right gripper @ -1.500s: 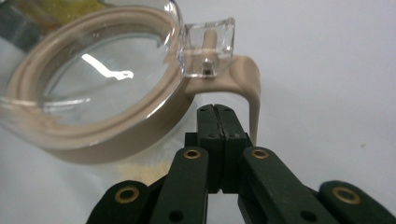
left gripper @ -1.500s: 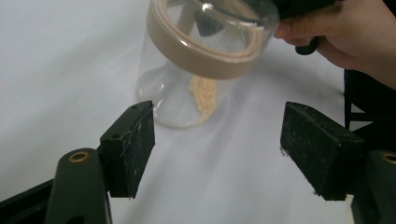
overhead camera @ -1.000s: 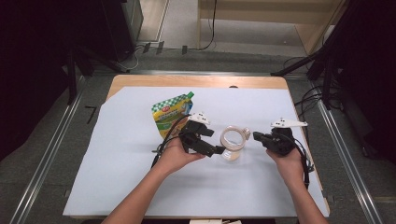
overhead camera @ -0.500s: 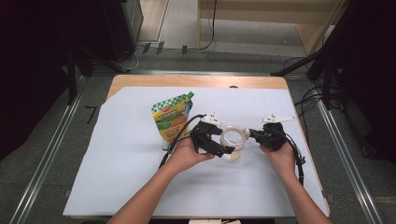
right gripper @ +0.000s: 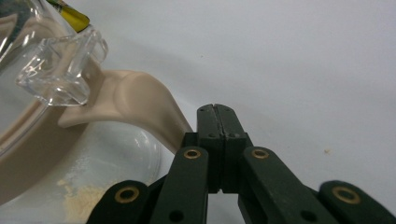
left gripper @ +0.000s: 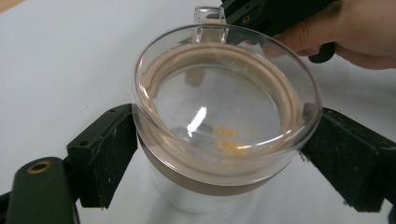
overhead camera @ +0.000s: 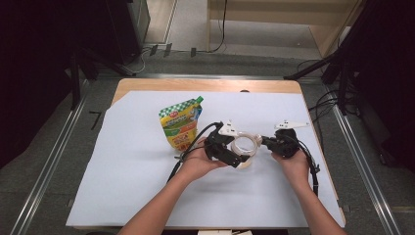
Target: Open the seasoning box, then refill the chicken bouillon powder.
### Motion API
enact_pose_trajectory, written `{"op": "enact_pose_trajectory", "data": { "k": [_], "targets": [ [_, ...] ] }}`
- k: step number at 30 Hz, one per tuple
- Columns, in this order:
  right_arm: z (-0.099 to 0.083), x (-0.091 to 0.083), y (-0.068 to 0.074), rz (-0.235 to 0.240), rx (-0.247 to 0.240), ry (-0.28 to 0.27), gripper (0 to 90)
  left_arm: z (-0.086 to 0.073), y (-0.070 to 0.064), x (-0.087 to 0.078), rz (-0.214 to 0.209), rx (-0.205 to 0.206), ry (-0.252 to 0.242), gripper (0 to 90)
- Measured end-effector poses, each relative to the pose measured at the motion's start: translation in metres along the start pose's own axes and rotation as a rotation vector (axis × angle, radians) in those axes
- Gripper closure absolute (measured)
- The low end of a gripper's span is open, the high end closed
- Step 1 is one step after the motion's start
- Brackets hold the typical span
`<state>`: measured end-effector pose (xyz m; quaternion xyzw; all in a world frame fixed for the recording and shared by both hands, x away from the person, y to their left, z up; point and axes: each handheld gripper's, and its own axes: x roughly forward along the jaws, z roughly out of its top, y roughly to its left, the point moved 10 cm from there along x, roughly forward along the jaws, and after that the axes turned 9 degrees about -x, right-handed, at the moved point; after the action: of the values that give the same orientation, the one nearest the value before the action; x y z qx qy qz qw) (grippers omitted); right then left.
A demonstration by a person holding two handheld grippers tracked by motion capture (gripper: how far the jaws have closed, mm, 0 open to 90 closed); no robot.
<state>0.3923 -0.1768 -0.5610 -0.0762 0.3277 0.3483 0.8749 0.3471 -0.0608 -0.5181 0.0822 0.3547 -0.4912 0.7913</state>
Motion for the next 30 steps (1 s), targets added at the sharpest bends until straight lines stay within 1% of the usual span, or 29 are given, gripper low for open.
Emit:
{"op": "enact_pose_trajectory", "data": {
  "k": [1, 4, 11, 13, 14, 15, 16, 18, 20, 23, 26, 27, 30],
  "targets": [
    [0.000, 0.000, 0.000, -0.003, 0.001, -0.002, 90.0, 0.000, 0.000, 0.000, -0.002, -0.005, 0.003, 13.2],
    [0.000, 0.000, 0.000, -0.004, 0.002, -0.001, 90.0, 0.000, 0.000, 0.000, 0.004, -0.002, 0.012, 13.2],
    [0.000, 0.000, 0.000, -0.008, 0.001, 0.000, 90.0, 0.001, 0.000, -0.001, 0.009, 0.000, 0.012, 13.2],
    [0.000, 0.000, 0.000, -0.008, 0.001, 0.000, 90.0, 0.004, -0.001, -0.003, 0.002, 0.001, -0.005, 13.3],
    [0.000, 0.000, 0.000, -0.007, 0.002, 0.000, 90.0, 0.006, -0.002, -0.004, -0.004, -0.008, -0.019, 13.6],
    [0.000, 0.000, 0.000, -0.007, 0.002, 0.000, 90.0, 0.008, -0.003, -0.005, -0.003, -0.010, -0.022, 13.6],
    [0.000, 0.000, 0.001, -0.008, 0.003, -0.001, 90.0, 0.009, -0.003, -0.005, 0.002, -0.011, -0.009, 13.6],
    [0.000, 0.000, 0.000, -0.009, 0.005, 0.000, 90.0, 0.009, -0.004, -0.005, 0.014, 0.001, 0.013, 13.7],
    [0.000, 0.000, 0.000, -0.009, 0.004, 0.000, 90.0, 0.010, -0.004, -0.005, 0.011, 0.002, 0.015, 13.7],
    [0.000, 0.000, 0.001, -0.010, 0.001, 0.000, 90.0, 0.013, -0.003, -0.008, -0.003, -0.011, -0.005, 13.8],
    [0.000, 0.000, 0.001, -0.007, 0.002, 0.000, 90.0, 0.014, -0.004, -0.010, -0.001, -0.005, -0.008, 13.8],
    [0.000, -0.001, 0.001, -0.010, 0.001, 0.001, 90.0, 0.018, -0.005, -0.012, -0.015, -0.020, -0.026, 14.0],
    [0.000, 0.000, 0.001, -0.007, 0.002, -0.001, 90.0, 0.023, -0.005, -0.014, -0.027, -0.025, -0.037, 14.3]
  ]
}}
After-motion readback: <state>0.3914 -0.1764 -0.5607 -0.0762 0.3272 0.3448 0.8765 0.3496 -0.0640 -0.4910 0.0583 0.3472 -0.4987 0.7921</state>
